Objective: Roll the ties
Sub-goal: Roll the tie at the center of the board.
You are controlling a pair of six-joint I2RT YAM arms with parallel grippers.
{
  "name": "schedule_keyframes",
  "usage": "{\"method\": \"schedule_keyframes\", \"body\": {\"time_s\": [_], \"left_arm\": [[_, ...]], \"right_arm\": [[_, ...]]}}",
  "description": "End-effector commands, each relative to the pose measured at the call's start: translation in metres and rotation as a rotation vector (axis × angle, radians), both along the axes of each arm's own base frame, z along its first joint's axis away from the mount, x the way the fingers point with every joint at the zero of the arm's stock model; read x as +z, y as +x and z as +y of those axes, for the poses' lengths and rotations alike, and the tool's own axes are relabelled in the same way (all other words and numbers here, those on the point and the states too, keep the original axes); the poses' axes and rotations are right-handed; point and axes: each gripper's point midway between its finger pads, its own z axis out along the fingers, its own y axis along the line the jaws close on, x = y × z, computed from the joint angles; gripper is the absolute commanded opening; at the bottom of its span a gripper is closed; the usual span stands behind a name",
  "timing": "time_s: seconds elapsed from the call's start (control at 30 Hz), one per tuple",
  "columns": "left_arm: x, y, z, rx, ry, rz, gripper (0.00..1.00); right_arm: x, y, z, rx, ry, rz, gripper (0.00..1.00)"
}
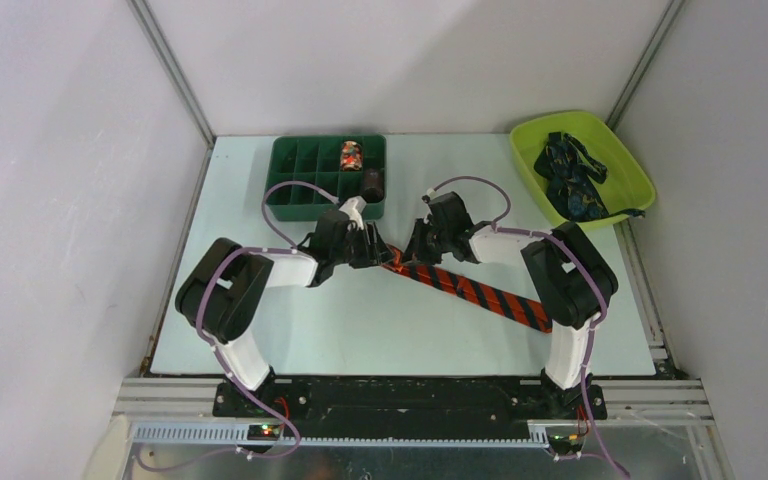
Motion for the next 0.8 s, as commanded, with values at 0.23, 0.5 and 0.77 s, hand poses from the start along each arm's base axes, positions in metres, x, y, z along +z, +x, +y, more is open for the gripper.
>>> {"method": "schedule_keyframes", "body": {"time_s": [0.23, 0.5, 0.77], "left_arm": [[0.015, 0.001, -0.007, -0.025, -0.052, -0.037, 0.45], [0.021, 0.006, -0.002, -0.013, -0.001, -0.060, 0.38], [0.025, 0.007, 0.003, -0.003, 0.096, -0.083, 0.36]], "right_arm": [[0.003, 0.012, -0.003, -0.018, -0.026, -0.039, 0.08], [0.027, 0.019, -0.009, -0.020, -0.012, -0.094, 0.09], [0.065, 0.029, -0.035, -0.068, -0.034, -0.171, 0.12]]}}
